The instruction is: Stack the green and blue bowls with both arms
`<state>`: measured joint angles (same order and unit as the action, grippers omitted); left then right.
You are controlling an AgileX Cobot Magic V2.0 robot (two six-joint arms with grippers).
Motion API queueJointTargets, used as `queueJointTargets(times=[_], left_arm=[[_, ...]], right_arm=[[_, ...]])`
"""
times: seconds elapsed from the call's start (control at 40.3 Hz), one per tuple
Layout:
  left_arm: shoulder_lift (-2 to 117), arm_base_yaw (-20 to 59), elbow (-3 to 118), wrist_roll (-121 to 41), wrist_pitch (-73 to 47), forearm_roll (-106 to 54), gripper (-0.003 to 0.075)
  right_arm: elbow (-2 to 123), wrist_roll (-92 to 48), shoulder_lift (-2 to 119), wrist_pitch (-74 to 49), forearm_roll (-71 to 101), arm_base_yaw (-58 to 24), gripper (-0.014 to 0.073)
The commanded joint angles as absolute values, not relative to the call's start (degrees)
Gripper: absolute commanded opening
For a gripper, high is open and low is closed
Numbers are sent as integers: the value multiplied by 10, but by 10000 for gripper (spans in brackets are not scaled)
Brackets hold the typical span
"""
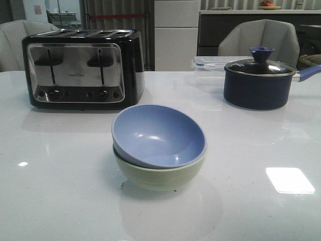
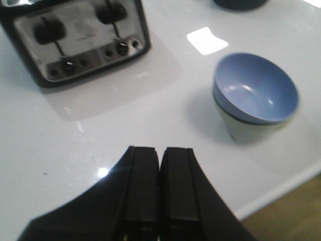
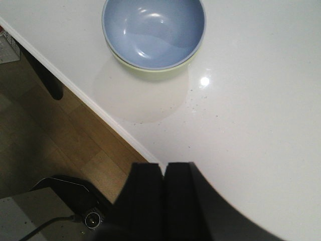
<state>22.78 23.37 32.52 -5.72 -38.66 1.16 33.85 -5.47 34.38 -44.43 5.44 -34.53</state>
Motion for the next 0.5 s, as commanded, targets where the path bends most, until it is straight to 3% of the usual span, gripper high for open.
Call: queueJointTargets(times=[0.0, 0.174, 0.472], left_arm=[[172, 170, 270, -56, -245, 7, 93], [70, 78, 130, -56, -68, -23, 93], [-14, 40, 16, -56, 8, -57, 93]], right_arm=[[354, -61, 341, -408, 50, -344, 57], [354, -61, 341, -408, 50, -344, 57], [354, -61, 341, -408, 50, -344, 57]])
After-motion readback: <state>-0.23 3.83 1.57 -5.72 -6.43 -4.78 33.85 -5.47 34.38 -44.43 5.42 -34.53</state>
